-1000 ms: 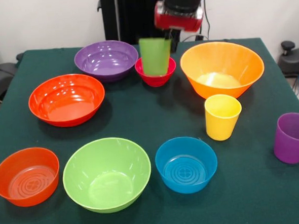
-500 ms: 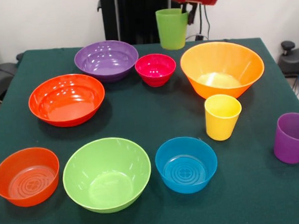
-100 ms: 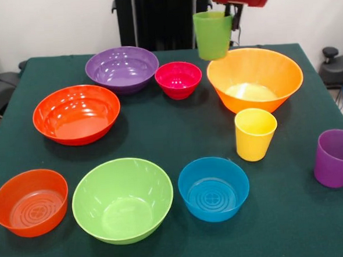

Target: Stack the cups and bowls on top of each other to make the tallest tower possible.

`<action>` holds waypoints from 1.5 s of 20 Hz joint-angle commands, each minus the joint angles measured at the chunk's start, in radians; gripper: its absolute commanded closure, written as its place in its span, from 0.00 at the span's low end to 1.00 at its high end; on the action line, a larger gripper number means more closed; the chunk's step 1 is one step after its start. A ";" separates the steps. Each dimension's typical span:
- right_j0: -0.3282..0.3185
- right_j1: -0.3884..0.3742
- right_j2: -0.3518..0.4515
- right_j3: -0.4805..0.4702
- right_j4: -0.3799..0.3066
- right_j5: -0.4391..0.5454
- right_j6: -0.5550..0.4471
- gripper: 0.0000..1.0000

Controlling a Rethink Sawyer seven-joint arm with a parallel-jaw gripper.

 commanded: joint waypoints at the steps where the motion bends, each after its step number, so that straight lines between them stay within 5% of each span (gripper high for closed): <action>1: 0.048 0.079 0.096 -0.110 0.044 0.099 0.227 1.00; 16: 0.103 0.175 0.104 -0.112 0.021 0.104 0.255 1.00; 30: 0.107 0.329 0.118 -0.052 0.031 -0.115 0.245 1.00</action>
